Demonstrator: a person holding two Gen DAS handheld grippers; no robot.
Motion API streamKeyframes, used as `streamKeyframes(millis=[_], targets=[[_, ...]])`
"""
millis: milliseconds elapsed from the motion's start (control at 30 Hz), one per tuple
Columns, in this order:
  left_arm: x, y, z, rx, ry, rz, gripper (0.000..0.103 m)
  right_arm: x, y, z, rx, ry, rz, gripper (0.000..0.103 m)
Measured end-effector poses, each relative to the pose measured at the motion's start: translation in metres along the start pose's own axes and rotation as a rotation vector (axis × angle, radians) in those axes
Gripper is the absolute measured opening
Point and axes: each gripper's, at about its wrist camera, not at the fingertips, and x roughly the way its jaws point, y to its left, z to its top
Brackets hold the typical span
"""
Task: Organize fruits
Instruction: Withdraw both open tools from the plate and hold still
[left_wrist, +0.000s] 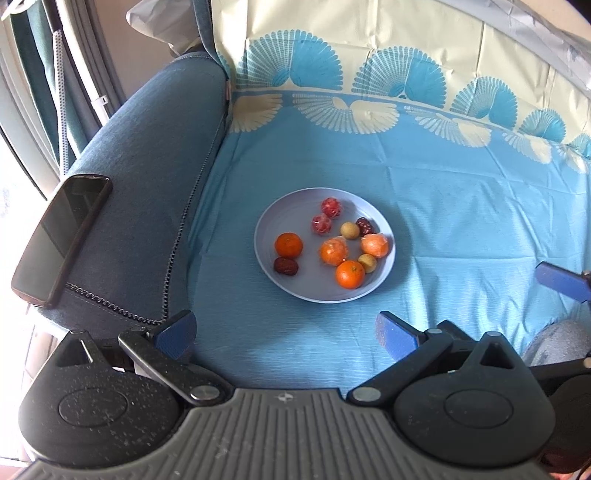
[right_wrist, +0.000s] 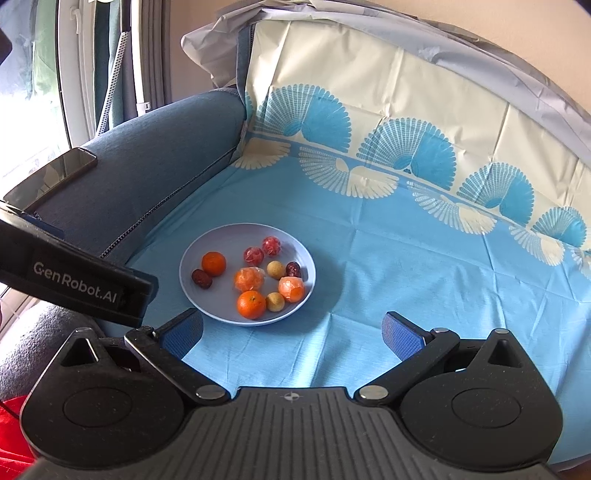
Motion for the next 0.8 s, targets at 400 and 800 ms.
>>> streamKeyframes(millis=[400, 800], targets=[[0.0019, 0.0007, 0.0005, 0.006, 0.0, 0.031, 0.103, -0.0005, 0.0014, 0.0014, -0.009, -0.001, -0.002, 0.102], [0.0027, 0.0009, 0.0011, 0.006, 0.004, 0.05, 0.103, 0.0004, 0.0009, 0.0023, -0.008, 0.003, 0.0, 0.102]])
